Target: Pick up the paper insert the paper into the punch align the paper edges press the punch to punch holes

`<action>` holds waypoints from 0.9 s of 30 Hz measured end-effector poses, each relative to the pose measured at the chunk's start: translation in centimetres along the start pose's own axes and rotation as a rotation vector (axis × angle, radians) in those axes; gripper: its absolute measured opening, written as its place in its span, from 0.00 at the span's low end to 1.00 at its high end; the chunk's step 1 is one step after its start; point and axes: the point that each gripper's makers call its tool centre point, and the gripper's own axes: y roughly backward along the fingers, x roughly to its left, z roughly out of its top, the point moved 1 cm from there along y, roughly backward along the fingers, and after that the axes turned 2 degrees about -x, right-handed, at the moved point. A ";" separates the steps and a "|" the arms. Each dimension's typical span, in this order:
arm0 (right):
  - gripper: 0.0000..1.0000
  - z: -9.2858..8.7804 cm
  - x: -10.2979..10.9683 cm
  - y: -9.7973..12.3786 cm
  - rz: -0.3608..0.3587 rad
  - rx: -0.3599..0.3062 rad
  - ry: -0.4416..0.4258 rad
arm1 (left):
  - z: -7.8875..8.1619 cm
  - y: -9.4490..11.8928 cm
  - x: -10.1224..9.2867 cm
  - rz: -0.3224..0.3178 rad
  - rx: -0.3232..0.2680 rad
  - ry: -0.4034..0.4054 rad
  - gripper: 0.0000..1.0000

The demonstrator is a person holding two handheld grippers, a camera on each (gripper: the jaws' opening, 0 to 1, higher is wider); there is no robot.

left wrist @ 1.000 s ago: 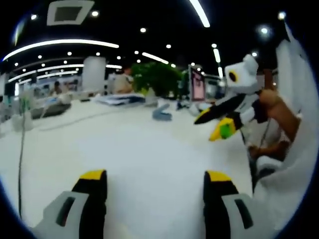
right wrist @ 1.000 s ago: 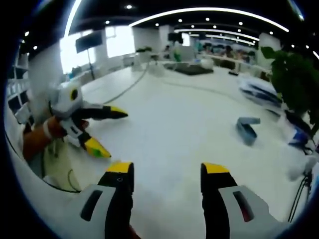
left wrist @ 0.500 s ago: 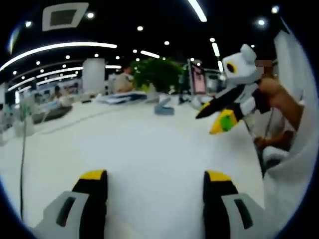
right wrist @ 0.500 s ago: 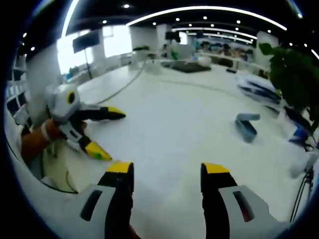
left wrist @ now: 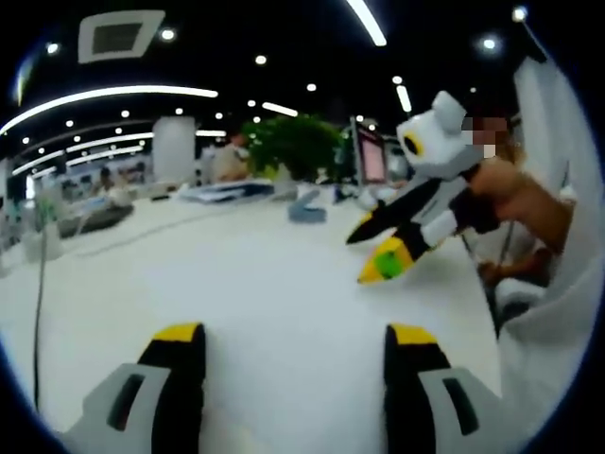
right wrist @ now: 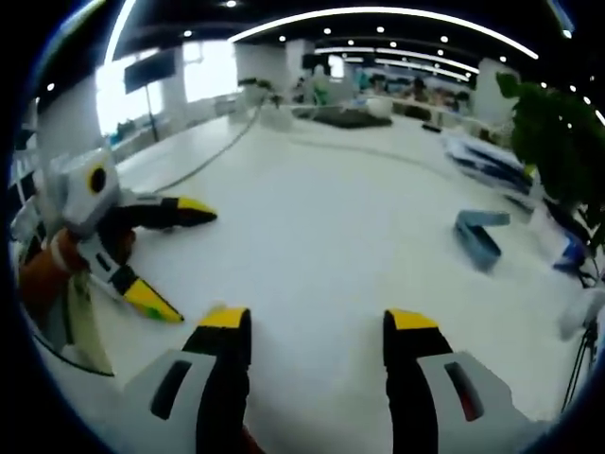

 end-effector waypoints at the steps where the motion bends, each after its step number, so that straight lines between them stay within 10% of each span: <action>1: 0.59 -0.1 -0.1 -0.1 -0.009 0.005 -0.004 | 0.0 0.0 0.0 -0.001 0.000 0.000 0.77; 27: 0.60 0.4 1.2 -0.7 -0.029 -0.011 -0.084 | -0.4 -0.2 -0.2 -0.002 0.003 0.000 0.73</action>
